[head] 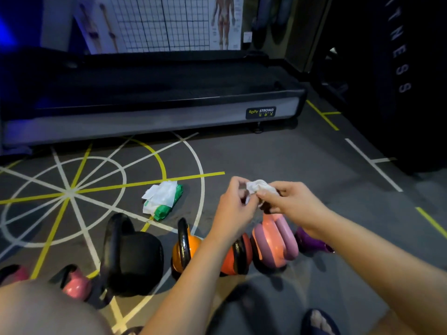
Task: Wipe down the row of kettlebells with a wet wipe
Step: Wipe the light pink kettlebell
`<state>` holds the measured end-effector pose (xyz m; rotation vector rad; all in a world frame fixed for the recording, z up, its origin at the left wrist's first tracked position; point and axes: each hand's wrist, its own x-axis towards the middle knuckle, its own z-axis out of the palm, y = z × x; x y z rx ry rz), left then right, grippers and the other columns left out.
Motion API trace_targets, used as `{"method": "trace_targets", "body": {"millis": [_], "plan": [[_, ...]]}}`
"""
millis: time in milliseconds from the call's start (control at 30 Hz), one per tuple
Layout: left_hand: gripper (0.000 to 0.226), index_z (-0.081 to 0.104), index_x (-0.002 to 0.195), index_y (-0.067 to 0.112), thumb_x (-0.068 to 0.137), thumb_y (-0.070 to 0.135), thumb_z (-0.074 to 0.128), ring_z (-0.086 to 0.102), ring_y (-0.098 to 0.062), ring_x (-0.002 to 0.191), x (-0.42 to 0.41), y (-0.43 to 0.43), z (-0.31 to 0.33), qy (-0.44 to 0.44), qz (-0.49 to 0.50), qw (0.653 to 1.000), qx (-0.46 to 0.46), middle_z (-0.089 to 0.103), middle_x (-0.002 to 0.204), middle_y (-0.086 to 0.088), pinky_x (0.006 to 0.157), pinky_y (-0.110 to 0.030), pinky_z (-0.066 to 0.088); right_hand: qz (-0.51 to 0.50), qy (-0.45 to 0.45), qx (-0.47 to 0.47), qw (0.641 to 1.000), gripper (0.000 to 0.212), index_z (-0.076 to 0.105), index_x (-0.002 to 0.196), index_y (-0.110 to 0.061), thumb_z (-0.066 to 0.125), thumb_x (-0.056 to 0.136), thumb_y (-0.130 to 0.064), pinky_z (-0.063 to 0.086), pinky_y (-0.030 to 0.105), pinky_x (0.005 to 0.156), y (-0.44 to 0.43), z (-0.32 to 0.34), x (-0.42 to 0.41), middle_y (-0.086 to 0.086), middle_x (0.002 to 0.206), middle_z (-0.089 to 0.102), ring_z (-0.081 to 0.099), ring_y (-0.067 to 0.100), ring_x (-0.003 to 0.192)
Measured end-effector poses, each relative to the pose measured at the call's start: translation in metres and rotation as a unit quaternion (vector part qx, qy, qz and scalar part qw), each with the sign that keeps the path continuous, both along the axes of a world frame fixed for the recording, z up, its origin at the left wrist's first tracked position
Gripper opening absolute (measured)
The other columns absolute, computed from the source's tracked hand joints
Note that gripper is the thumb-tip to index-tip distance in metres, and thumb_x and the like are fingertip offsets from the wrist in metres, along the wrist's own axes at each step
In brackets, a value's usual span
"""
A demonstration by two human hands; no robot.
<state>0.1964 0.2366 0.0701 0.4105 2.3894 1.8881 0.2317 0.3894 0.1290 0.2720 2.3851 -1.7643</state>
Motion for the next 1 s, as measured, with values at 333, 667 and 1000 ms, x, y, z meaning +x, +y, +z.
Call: {"method": "trace_targets", "body": {"millis": [333,667,1000], "plan": [[0.014,0.052,0.109,0.027,0.099,0.032,0.061,0.057,-0.004,0.063,0.017,0.013,-0.025,-0.039,-0.012,0.991,-0.126,0.057,0.062,0.002,0.063,-0.028,0.04,-0.059,-0.045,0.302,0.95,0.02,0.076,0.093,-0.029,0.062,0.088,-0.017,0.061,0.036,0.073,0.086,0.017,0.021,-0.002,0.08,0.075,0.072,0.016,0.065],[0.02,0.057,0.102,0.026,0.095,0.043,0.066,0.064,-0.01,0.073,0.022,0.054,-0.071,-0.156,0.009,0.967,-0.202,0.064,0.074,0.006,0.066,-0.024,0.044,0.017,-0.077,0.353,0.932,0.032,0.077,0.098,-0.032,0.053,0.085,-0.015,0.051,0.025,0.077,0.107,-0.044,-0.022,-0.001,0.096,0.075,0.067,0.017,0.087],[0.059,0.037,0.127,0.004,0.09,0.042,0.061,0.062,-0.041,0.115,-0.025,0.185,-0.113,-0.318,0.162,0.914,-0.192,0.061,0.128,-0.021,0.096,-0.038,0.05,0.032,-0.129,0.37,0.92,0.017,0.074,0.094,-0.024,0.06,0.084,-0.021,0.056,0.036,0.075,0.144,-0.088,-0.056,0.01,0.096,0.069,0.065,0.035,0.09]]}}
